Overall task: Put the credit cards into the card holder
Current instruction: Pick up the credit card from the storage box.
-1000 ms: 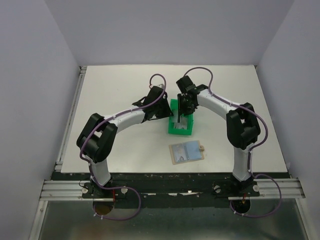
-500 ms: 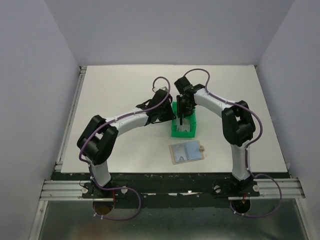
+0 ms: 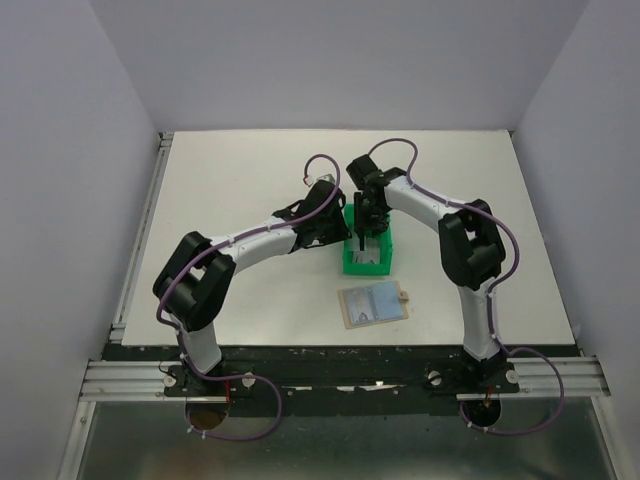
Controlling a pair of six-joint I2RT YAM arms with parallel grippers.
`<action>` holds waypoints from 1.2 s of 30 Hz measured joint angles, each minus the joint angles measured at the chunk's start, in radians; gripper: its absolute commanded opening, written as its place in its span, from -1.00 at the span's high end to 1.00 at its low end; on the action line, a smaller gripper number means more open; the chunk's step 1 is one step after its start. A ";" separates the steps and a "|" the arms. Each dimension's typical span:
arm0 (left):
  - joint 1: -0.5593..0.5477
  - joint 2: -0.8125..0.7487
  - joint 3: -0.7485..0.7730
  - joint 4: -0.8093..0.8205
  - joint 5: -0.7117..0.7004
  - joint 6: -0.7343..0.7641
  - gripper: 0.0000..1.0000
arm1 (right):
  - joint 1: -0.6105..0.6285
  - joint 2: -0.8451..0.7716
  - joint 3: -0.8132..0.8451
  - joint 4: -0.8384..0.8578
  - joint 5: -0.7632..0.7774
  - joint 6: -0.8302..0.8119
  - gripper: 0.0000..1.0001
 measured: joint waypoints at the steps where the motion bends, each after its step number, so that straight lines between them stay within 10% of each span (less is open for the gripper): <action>1: 0.000 -0.002 0.000 0.000 -0.002 -0.001 0.64 | 0.000 0.003 0.000 0.000 0.000 0.001 0.02; 36: 0.001 -0.007 -0.016 0.004 -0.006 -0.011 0.65 | -0.006 -0.039 -0.082 0.127 -0.161 0.003 0.09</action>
